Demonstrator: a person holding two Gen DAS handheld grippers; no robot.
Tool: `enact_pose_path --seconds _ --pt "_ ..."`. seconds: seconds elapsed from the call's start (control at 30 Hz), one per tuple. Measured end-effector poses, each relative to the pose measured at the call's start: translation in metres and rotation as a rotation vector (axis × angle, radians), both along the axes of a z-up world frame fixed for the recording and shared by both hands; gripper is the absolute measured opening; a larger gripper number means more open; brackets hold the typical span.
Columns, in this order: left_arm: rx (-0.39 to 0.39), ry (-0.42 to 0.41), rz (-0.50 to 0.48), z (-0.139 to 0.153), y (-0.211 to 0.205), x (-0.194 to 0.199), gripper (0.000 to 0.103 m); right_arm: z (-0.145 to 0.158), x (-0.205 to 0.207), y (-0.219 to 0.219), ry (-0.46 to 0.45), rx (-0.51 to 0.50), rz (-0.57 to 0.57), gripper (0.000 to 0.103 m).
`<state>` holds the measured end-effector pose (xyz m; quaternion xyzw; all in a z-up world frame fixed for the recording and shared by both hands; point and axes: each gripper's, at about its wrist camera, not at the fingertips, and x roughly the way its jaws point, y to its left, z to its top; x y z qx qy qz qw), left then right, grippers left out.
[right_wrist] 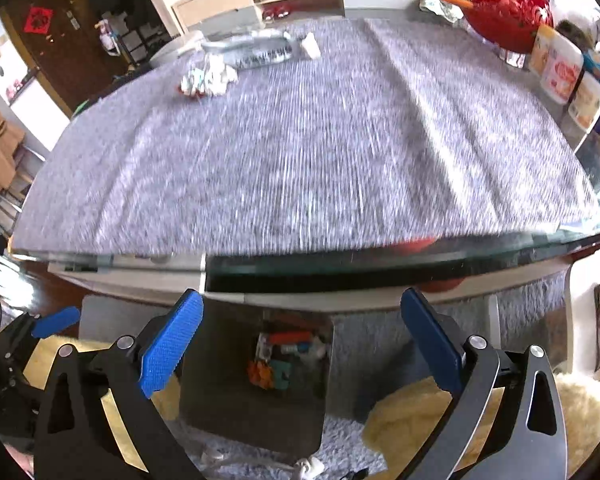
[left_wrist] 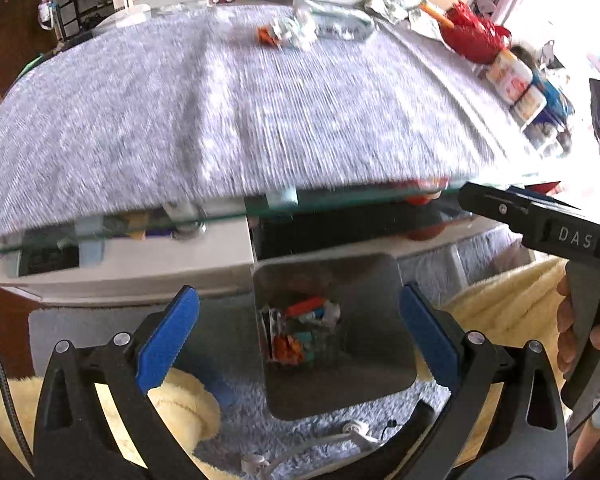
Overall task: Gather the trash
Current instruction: 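Grasp the orange paper with clear plastic using the left gripper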
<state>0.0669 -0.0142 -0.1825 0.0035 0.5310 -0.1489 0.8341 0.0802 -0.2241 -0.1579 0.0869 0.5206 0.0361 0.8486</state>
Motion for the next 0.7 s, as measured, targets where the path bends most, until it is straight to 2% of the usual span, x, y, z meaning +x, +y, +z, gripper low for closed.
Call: enact_pose_path --seconds 0.37,0.7 --pt "0.009 -0.062 0.02 0.038 0.004 0.049 0.095 0.027 0.044 -0.002 -0.035 -0.011 0.004 0.1" --pt "0.029 -0.088 0.008 0.05 -0.007 0.111 0.095 0.037 0.111 -0.008 -0.05 -0.032 0.001 0.1"
